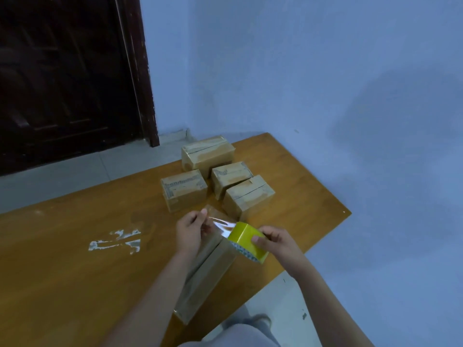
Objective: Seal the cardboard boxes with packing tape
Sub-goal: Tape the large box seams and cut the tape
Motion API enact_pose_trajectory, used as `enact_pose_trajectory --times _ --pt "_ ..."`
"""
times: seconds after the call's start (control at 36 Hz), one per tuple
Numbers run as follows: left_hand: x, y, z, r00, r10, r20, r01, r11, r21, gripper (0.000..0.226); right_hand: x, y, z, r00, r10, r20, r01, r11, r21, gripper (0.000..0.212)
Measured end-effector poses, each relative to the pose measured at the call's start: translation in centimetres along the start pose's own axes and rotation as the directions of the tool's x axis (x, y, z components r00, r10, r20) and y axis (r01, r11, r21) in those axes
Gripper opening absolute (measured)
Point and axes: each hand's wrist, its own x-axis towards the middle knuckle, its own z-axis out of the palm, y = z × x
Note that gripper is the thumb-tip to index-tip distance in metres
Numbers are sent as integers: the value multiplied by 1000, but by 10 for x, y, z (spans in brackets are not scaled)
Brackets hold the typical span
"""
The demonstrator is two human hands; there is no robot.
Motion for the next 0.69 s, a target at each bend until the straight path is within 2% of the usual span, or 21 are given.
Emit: enact_pose_trajectory --times 0.11,0.19,0.25,0.36,0.5,0.69 --pt "1 -3 1 1000 19 -25 -19 1000 14 30 -2 9 -1 1000 12 -26 -13 999 -37 32" --pt "4 -5 0 999 34 -19 -32 996 83 30 -2 14 -3 999 11 -53 -15 996 -83 47" --pt "5 -6 1 999 40 -21 -37 994 101 35 -3 16 -4 998 15 -60 -22 993 -113 49" --pt "3 -7 3 998 57 -31 -51 986 157 35 -3 18 -4 997 37 -74 -48 987 -154 47" --pt "3 -10 4 994 105 10 -104 960 260 42 1 18 -9 992 94 -84 -108 978 -179 24" --pt "5 -10 7 990 140 12 -135 923 361 45 3 17 -9 987 120 -110 -144 961 -237 27"
